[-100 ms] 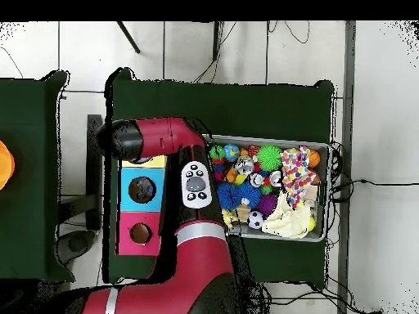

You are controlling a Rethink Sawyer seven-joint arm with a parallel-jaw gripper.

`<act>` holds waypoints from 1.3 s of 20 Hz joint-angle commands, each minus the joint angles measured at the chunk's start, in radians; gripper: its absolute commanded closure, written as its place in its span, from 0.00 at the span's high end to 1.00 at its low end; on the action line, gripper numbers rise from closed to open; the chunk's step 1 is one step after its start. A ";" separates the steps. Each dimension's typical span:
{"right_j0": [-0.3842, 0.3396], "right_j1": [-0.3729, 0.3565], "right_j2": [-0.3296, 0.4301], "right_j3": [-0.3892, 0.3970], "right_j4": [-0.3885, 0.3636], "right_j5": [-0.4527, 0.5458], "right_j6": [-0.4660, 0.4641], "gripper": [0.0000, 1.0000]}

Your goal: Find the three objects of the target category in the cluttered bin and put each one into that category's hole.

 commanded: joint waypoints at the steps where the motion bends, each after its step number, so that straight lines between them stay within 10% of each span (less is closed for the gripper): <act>1: -0.031 0.192 0.016 -0.017 -0.017 -0.094 0.146 0.00; 16: -0.006 0.185 -0.032 0.003 -0.009 -0.118 0.207 0.00; 17: -0.003 0.187 -0.038 0.003 0.004 -0.096 0.220 1.00; 26: 0.010 0.189 -0.064 -0.003 0.032 -0.084 0.240 1.00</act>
